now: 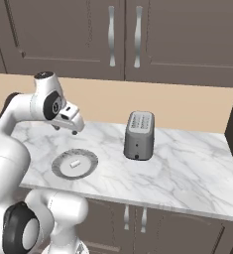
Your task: Pick up the marshmallow and place it in the cup of hot chocolate on the dining counter.
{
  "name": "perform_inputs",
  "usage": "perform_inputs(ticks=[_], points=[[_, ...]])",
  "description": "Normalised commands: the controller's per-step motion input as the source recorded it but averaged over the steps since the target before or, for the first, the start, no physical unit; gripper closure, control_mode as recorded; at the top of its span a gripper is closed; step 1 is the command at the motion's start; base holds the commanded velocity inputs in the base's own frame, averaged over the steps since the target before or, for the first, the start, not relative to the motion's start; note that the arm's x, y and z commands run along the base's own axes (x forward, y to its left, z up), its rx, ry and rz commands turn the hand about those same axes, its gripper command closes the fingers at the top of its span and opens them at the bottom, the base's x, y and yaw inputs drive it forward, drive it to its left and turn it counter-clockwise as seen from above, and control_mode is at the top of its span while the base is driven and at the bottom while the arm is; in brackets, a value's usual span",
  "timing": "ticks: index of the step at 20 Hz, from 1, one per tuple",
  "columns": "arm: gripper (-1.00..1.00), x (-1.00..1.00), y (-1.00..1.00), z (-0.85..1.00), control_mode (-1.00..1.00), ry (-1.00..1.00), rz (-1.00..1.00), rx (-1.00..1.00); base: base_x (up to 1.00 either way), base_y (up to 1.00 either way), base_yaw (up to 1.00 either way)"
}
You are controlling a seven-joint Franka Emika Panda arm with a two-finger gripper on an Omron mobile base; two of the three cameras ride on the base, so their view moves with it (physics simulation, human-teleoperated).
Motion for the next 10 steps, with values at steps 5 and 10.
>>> perform_inputs(ticks=[5, 10], points=[[-1.00, 0.14, 0.07, -0.77, -1.00, 0.02, -0.10, 0.00, 0.00, 0.00, 0.00], [-1.00, 0.26, 0.07, -0.74, -1.00, 0.03, -0.06, 0.02, 0.00, 0.00, 0.00]])
